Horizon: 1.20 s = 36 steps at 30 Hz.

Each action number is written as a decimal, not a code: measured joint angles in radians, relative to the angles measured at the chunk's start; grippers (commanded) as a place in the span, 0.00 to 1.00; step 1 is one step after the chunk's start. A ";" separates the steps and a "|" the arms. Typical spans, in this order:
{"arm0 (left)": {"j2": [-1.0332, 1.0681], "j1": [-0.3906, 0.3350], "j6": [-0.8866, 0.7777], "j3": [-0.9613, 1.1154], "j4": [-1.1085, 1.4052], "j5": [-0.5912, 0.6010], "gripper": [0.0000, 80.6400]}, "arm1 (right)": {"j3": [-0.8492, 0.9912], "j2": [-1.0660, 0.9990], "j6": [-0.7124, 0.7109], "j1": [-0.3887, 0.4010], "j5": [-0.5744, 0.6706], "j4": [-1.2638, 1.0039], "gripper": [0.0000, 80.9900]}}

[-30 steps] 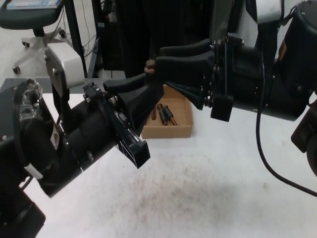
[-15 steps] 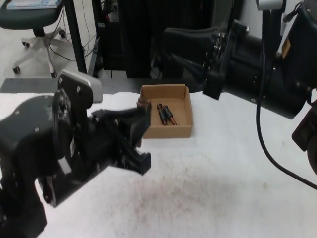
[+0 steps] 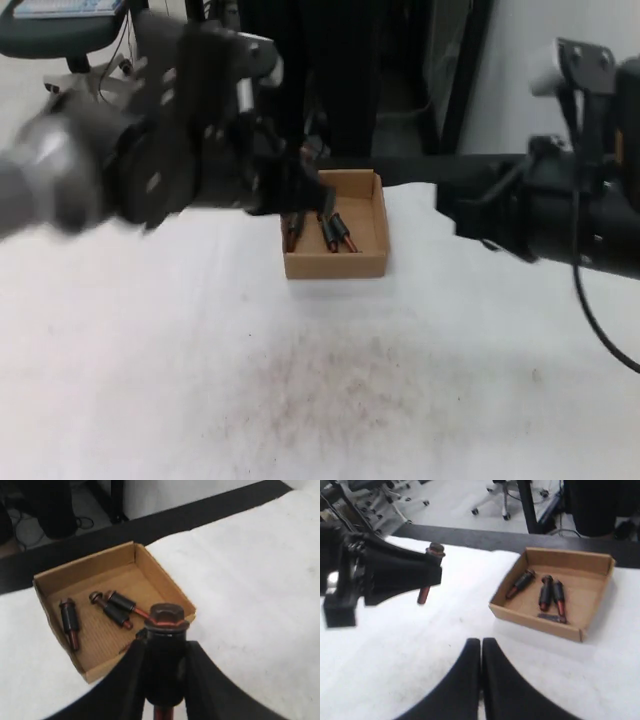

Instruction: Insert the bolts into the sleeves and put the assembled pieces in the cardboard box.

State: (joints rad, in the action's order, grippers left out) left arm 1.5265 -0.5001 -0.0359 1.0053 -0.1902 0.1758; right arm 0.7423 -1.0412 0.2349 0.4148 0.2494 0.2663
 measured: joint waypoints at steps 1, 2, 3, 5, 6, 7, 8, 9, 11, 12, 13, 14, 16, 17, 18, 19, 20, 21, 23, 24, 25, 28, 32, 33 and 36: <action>0.058 0.004 0.000 0.061 -0.052 0.006 0.00 | 0.000 0.016 0.000 -0.012 -0.002 0.032 0.01; 0.113 0.007 0.000 0.126 -0.106 0.007 0.00 | 0.000 0.033 -0.003 -0.023 -0.004 0.061 0.01; 0.155 0.010 0.000 0.234 -0.181 0.007 0.00 | 0.000 0.050 -0.002 -0.031 -0.004 0.084 0.01; 0.310 0.011 0.007 0.397 -0.274 0.005 0.00 | 0.000 0.084 -0.002 -0.050 -0.004 0.121 0.01; 0.357 0.011 0.008 0.451 -0.298 0.005 0.00 | 0.000 0.099 -0.002 -0.057 -0.004 0.135 0.01; 0.403 0.011 0.007 0.505 -0.324 0.005 0.00 | 0.000 0.116 -0.002 -0.063 -0.004 0.148 0.01; 0.439 0.011 0.010 0.558 -0.345 0.005 0.00 | 0.000 0.131 -0.002 -0.068 -0.004 0.162 0.01; 0.481 0.011 0.011 0.608 -0.365 0.005 0.00 | 0.000 0.144 -0.002 -0.071 -0.004 0.173 0.01; 0.548 0.011 0.014 0.691 -0.401 0.005 0.00 | 0.000 0.170 -0.002 -0.075 -0.004 0.195 0.01; 0.580 0.013 0.014 0.732 -0.421 0.005 0.00 | 0.000 0.181 -0.002 -0.074 -0.004 0.206 0.01; 0.611 0.012 0.014 0.769 -0.442 0.003 0.00 | 0.000 0.190 -0.002 -0.074 -0.004 0.214 0.01; 0.639 0.015 0.014 0.795 -0.455 0.003 0.00 | 0.000 0.198 -0.002 -0.074 -0.004 0.221 0.01; 0.685 0.015 0.014 0.822 -0.469 0.003 0.00 | 0.000 0.207 -0.002 -0.074 -0.004 0.226 0.01; 0.719 0.020 0.014 0.844 -0.478 0.003 0.00 | 0.000 0.210 -0.002 -0.074 -0.004 0.229 0.01; 0.732 0.020 0.014 0.876 -0.491 0.003 0.00 | 0.000 0.210 -0.002 -0.074 -0.004 0.229 0.01; 0.734 0.020 0.014 0.885 -0.492 0.003 0.00 | 0.000 0.210 -0.002 -0.074 -0.004 0.231 0.01; 0.742 0.023 0.014 0.885 -0.491 0.003 0.00 | 0.000 0.210 -0.002 -0.074 -0.004 0.234 0.01; 0.748 0.024 0.014 0.890 -0.491 0.003 0.00 | 0.000 0.210 -0.002 -0.074 -0.004 0.236 0.01; 0.756 0.030 0.015 0.896 -0.491 0.001 0.00 | 0.000 0.210 -0.002 -0.074 -0.004 0.236 0.01; 0.756 0.033 0.022 0.896 -0.491 -0.002 0.00 | 0.000 0.210 -0.002 -0.074 -0.004 0.236 0.01; 0.756 0.038 0.036 0.896 -0.489 -0.002 0.00 | 0.000 0.210 -0.002 -0.074 -0.004 0.236 0.01; 0.756 0.052 0.120 0.898 -0.455 -0.005 0.00 | 0.000 0.210 -0.002 -0.074 -0.004 0.236 0.01; 0.756 0.062 0.149 0.898 -0.438 -0.006 0.00 | 0.000 0.210 -0.002 -0.074 -0.004 0.249 0.01; 0.756 0.064 0.150 0.898 -0.438 -0.006 0.01 | 0.000 0.210 -0.002 -0.074 -0.004 0.249 0.01; 0.756 0.065 0.155 0.898 -0.438 -0.013 0.04 | 0.000 0.210 -0.002 -0.074 -0.004 0.263 0.01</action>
State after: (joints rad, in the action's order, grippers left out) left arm 2.2828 -0.4348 0.1196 1.9035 -0.6285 0.1630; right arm 0.7423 -0.8314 0.2325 0.3408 0.2458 0.5293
